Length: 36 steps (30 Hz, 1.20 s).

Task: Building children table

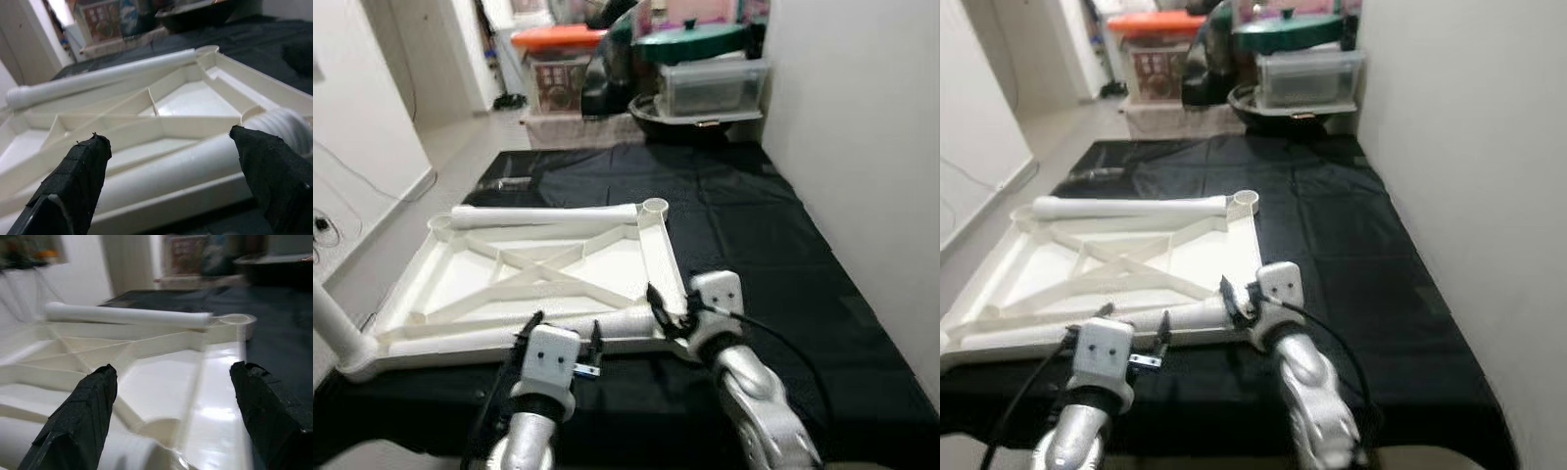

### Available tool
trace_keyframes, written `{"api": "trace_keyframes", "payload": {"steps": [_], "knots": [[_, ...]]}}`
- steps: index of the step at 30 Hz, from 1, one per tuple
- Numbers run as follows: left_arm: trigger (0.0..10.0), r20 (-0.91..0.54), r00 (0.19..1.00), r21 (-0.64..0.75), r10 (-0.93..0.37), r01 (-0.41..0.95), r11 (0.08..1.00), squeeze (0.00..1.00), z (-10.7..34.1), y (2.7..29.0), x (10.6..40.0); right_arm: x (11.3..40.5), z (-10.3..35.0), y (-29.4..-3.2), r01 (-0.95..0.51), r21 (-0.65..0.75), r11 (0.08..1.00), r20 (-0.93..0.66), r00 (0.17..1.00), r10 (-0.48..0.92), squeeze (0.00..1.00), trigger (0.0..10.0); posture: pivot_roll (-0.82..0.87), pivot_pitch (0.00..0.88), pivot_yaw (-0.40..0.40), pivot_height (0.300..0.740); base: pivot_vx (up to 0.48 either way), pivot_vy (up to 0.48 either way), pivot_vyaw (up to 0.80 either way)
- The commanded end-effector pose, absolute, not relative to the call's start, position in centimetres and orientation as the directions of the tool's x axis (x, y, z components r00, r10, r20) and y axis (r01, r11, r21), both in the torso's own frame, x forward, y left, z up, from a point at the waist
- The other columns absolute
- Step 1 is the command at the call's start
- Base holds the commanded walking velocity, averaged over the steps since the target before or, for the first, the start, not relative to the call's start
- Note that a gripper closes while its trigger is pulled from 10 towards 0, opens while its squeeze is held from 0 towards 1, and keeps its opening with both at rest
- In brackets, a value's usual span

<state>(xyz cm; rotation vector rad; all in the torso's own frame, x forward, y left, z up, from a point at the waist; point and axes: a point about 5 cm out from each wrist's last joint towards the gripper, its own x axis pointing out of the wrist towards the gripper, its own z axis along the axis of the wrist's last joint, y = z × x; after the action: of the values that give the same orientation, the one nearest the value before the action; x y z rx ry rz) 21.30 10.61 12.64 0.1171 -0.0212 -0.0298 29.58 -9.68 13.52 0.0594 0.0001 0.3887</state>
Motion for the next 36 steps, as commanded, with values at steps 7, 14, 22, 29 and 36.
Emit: {"api": "trace_keyframes", "payload": {"steps": [7, 14, 22, 29, 36], "knots": [[10.0, 0.005, 1.0, 0.105, -0.021, 0.02, 0.994, 0.0, 12.4, 10.5, 21.0, 32.9, 13.4, -10.7, -0.393, 0.146, 0.908, -0.077, 0.91, 0.406, 0.0, 10.0, 0.0, 0.0, 0.011, 0.74, 0.0, 0.0, 0.0], [10.0, -0.014, 1.0, 0.097, -0.012, 0.013, 0.995, 0.0, 12.2, 10.6, 20.3, 36.7, 13.0, -14.0, -0.4, 0.223, 0.889, -0.362, 0.813, 0.457, 0.0, 10.0, 0.02, 0.0, 0.001, 0.74, 0.0, 0.0, 0.0], [10.0, -0.051, 0.998, 0.089, -0.022, 0.027, 0.996, 0.0, 11.7, 10.6, 19.4, 36.9, 14.4, -16.1, -0.472, 0.341, 0.813, -0.375, 0.725, 0.578, 0.0, 10.0, 0.02, 0.0, -0.004, 0.74, 0.0, 0.0, 0.0], [10.0, -0.067, 0.997, 0.079, -0.036, 0.041, 0.996, 0.0, 11.5, 10.4, 19.3, 36.9, 16.1, -18.3, -0.501, 0.554, 0.665, -0.269, 0.648, 0.712, 0.0, 10.0, 0.01, 0.0, -0.001, 0.74, 0.0, 0.0, 0.0], [10.0, -0.065, 0.997, 0.075, -0.038, 0.042, 0.996, 0.0, 11.7, 10.2, 19.5, 36.1, 15.4, -19.8, -0.441, 0.615, 0.653, -0.336, 0.603, 0.724, 0.0, 10.0, 0.01, 0.0, -0.002, 0.74, 0.0, 0.0, 0.0]]}}
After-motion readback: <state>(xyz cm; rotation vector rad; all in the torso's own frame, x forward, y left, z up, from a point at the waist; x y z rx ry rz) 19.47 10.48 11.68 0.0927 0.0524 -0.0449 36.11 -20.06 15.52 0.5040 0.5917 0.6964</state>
